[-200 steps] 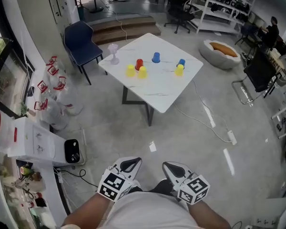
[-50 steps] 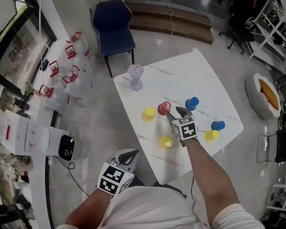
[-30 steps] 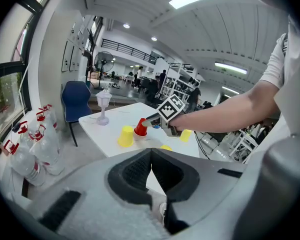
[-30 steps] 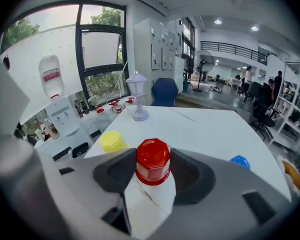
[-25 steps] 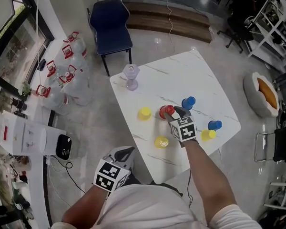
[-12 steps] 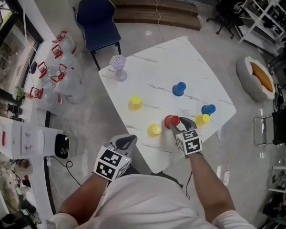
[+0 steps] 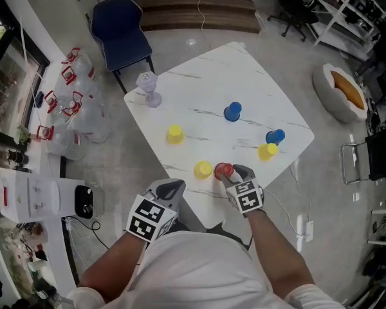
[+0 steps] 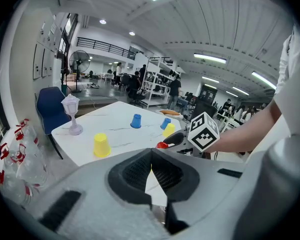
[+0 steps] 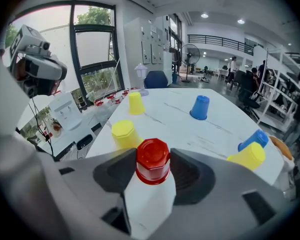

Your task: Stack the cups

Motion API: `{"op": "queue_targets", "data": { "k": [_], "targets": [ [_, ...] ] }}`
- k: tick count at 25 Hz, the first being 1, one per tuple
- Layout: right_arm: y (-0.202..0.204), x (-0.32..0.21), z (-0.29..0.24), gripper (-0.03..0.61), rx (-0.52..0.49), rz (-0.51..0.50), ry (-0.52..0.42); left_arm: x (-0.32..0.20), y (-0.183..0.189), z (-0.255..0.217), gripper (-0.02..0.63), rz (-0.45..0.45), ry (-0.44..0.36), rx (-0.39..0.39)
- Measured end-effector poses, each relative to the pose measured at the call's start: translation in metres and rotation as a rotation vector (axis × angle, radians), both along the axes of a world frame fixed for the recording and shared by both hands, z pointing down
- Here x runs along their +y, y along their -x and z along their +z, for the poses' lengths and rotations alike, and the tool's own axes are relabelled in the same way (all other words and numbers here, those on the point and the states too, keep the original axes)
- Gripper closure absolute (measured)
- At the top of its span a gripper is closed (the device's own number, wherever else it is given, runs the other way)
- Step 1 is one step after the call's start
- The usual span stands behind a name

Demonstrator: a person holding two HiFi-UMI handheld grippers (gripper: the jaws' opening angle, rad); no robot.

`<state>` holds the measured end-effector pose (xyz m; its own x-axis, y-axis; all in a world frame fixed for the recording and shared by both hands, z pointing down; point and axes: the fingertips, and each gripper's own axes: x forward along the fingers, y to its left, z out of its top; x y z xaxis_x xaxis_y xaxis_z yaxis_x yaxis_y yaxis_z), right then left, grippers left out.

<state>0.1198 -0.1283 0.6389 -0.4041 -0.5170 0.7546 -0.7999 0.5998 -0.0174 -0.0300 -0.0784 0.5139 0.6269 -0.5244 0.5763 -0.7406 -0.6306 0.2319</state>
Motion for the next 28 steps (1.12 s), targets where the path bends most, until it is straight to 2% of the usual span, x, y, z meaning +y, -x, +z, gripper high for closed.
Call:
{"op": "queue_targets", "data": {
  "k": [5, 8, 13, 17, 20, 22, 25, 28],
  "targets": [
    [0.006, 0.005, 0.0, 0.36, 0.007, -0.018, -0.007, 0.001, 0.001, 0.0, 0.604, 0.002, -0.001, -0.002],
    [0.008, 0.011, -0.003, 0.305, 0.007, -0.026, 0.003, 0.003, 0.0, 0.001, 0.604, 0.005, 0.003, -0.001],
    [-0.008, 0.008, -0.027, 0.322, -0.039, 0.019, -0.069, 0.004, -0.003, 0.004, 0.604, 0.009, 0.007, 0.001],
    [-0.051, -0.01, -0.04, 0.344, -0.051, 0.151, -0.123, 0.004, -0.006, 0.005, 0.604, 0.009, 0.008, -0.001],
    [-0.108, -0.034, -0.044, 0.345, -0.014, 0.307, -0.148, 0.004, -0.01, 0.004, 0.604, 0.012, 0.004, -0.002],
    [-0.143, -0.048, -0.041, 0.344, 0.025, 0.373, -0.143, 0.004, -0.012, 0.003, 0.604, 0.012, 0.002, -0.002],
    [-0.176, -0.062, -0.029, 0.333, 0.074, 0.402, -0.106, 0.005, -0.014, 0.003, 0.604, 0.008, 0.005, -0.007],
    [-0.189, -0.072, -0.019, 0.322, 0.084, 0.402, -0.079, 0.006, -0.012, 0.002, 0.604, -0.003, 0.008, -0.014]
  ]
}}
